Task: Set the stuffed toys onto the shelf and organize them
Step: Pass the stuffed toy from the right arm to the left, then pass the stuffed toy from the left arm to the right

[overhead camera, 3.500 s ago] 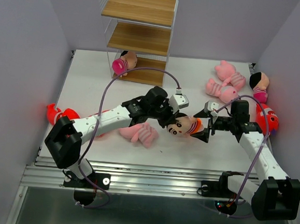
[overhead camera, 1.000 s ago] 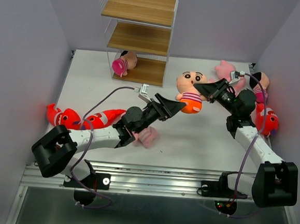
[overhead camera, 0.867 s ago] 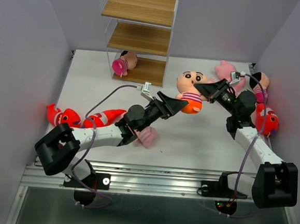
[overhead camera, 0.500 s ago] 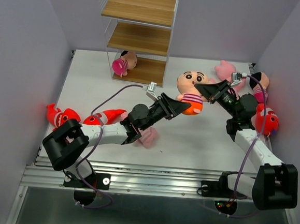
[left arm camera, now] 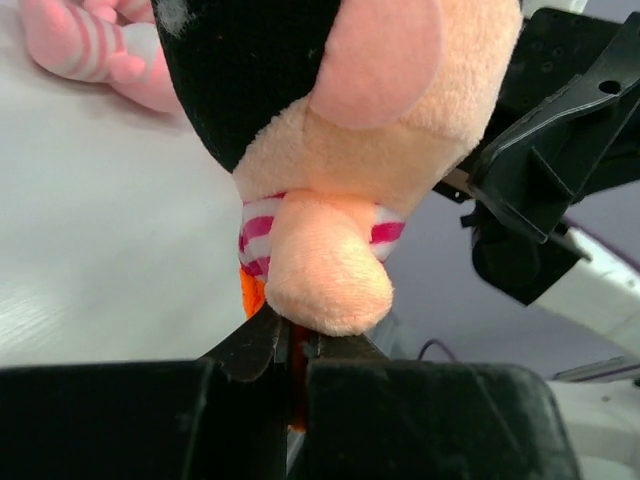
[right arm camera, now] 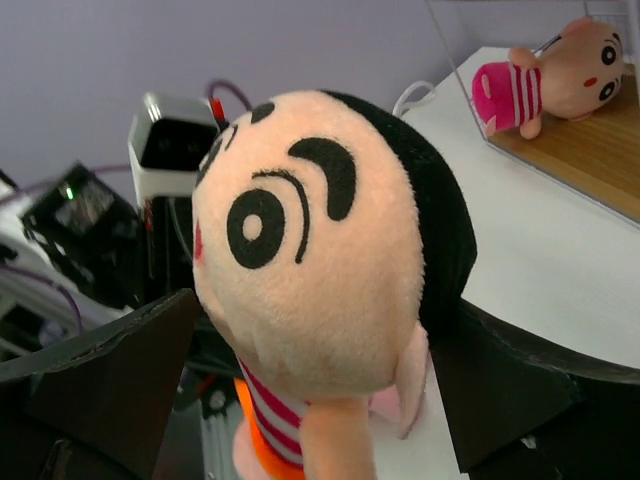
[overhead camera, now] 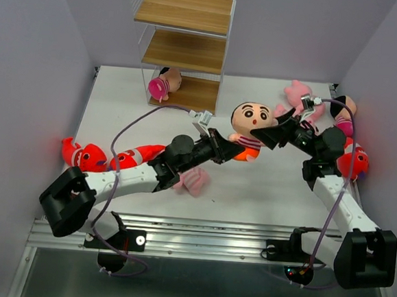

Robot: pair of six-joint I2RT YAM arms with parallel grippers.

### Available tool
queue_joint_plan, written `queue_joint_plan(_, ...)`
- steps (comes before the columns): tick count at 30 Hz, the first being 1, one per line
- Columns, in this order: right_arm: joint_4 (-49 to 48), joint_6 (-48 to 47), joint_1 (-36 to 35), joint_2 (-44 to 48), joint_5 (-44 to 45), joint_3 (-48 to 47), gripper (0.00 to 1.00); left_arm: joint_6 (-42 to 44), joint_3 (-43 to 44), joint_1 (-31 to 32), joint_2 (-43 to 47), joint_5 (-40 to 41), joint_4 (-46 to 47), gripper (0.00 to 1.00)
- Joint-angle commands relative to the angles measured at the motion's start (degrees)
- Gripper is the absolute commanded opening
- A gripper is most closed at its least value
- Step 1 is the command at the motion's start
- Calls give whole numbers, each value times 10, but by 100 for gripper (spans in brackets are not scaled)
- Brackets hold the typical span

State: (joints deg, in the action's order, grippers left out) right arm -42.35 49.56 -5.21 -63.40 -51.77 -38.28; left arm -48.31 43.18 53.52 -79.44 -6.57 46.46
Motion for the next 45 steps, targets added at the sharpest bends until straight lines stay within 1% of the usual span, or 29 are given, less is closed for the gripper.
queue_joint_plan(1,31,-175,5,26,-128,-40,100,149,31,-4,85,-11,-141,0)
queue_joint_plan(2,43,-196,5,28,-135,-41,100,163,32,-4,92,-9,-187,0)
queue_joint_plan(4,140,-249,5,35,-143,-70,100,184,39,-4,102,-5,-231,0)
queue_joint_plan(5,229,-320,5,35,-142,-101,100,202,43,-5,106,0,-273,0)
queue_joint_plan(6,269,-382,5,35,-135,-114,100,209,47,-5,109,4,-287,0)
queue_joint_plan(9,335,-421,5,35,-139,-139,100,224,46,-5,118,4,-315,0)
queue_joint_plan(11,337,-419,5,36,-149,-137,100,228,46,-3,120,0,-324,0)
queue_joint_plan(14,315,-394,5,35,-162,-129,100,234,54,-3,117,-2,-332,0)
queue_joint_plan(19,312,-388,-8,28,-158,-114,100,232,60,-3,112,-13,-323,0)
queue_joint_plan(21,335,-416,-26,24,-146,-111,99,230,66,-3,110,-20,-319,0)
queue_joint_plan(22,346,-417,-26,23,-146,-112,99,230,66,-3,110,-20,-318,0)
queue_joint_plan(25,394,-474,-33,15,-111,-122,100,231,70,-2,109,-27,-312,0)
queue_joint_plan(27,421,-489,-38,10,-95,-131,100,234,73,0,108,-33,-311,0)
queue_joint_plan(28,422,-511,-38,8,-79,-133,100,236,74,1,108,-35,-312,0)
queue_joint_plan(30,421,-518,-38,7,-67,-134,100,237,74,2,109,-39,-311,0)
queue_joint_plan(35,404,-508,-38,4,-57,-116,98,241,75,4,112,-49,-306,0)
queue_joint_plan(40,379,-497,-44,2,-80,-97,88,234,75,4,111,-54,-286,0)
queue_joint_plan(41,373,-496,-44,3,-90,-94,81,234,75,4,106,-56,-281,0)
queue_joint_plan(43,354,-475,-44,2,-106,-83,72,231,74,4,101,-57,-277,0)
queue_joint_plan(44,351,-473,-44,2,-120,-80,65,228,74,4,98,-56,-271,0)
queue_joint_plan(45,344,-472,-44,1,-127,-78,51,227,73,4,98,-56,-268,0)
